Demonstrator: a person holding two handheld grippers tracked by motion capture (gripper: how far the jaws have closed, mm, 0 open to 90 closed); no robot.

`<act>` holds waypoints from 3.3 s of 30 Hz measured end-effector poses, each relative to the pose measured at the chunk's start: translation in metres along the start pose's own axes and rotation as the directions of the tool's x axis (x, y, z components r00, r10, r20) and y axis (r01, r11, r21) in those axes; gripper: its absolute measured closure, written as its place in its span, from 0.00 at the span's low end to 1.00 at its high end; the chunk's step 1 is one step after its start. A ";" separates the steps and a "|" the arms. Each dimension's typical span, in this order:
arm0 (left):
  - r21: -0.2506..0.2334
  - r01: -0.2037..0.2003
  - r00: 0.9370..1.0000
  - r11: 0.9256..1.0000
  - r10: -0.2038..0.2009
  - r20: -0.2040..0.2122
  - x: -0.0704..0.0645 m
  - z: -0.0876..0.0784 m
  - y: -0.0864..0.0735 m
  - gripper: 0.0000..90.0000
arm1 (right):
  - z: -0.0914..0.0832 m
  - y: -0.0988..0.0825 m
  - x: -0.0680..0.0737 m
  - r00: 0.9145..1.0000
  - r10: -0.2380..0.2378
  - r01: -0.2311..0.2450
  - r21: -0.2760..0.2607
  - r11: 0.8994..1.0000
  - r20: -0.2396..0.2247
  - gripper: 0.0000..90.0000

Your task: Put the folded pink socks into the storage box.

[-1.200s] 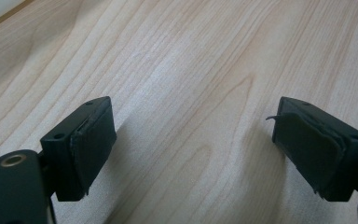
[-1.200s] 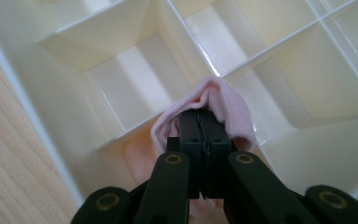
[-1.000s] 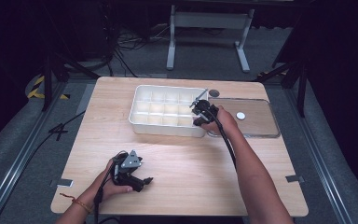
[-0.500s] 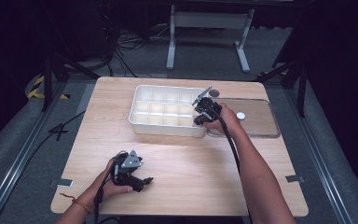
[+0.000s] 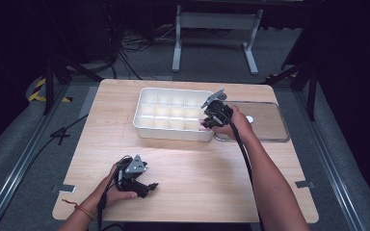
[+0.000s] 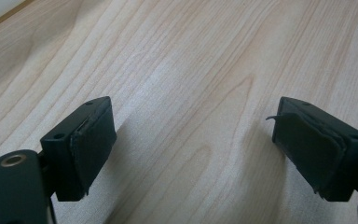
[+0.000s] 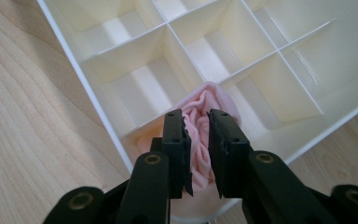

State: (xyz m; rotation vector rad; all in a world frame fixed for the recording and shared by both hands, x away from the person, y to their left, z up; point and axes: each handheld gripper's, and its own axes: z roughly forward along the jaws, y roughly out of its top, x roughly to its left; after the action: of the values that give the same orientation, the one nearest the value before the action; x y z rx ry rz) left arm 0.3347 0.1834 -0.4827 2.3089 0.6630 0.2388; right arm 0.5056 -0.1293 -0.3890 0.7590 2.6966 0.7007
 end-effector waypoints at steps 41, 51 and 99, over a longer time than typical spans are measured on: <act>-0.005 0.001 1.000 1.000 -0.001 -0.006 0.000 0.001 0.000 0.14 | -0.056 -0.077 0.038 0.995 -0.044 0.055 -0.133 0.990 0.089 0.49; -0.005 0.002 1.000 1.000 -0.002 -0.006 0.000 0.001 0.000 0.14 | -0.059 -0.102 0.045 0.991 -0.039 0.057 -0.141 0.988 0.127 0.43; -0.008 0.001 1.000 1.000 -0.001 -0.008 0.000 0.001 0.001 0.14 | -0.064 -0.260 0.069 0.990 0.128 -0.113 -0.209 0.971 0.057 0.34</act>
State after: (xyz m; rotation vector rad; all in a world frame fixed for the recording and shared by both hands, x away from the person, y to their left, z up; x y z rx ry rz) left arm 0.3355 0.1821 -0.4834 2.3010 0.6664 0.2502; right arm 0.3149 -0.3106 -0.4752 0.8813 2.4826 0.9454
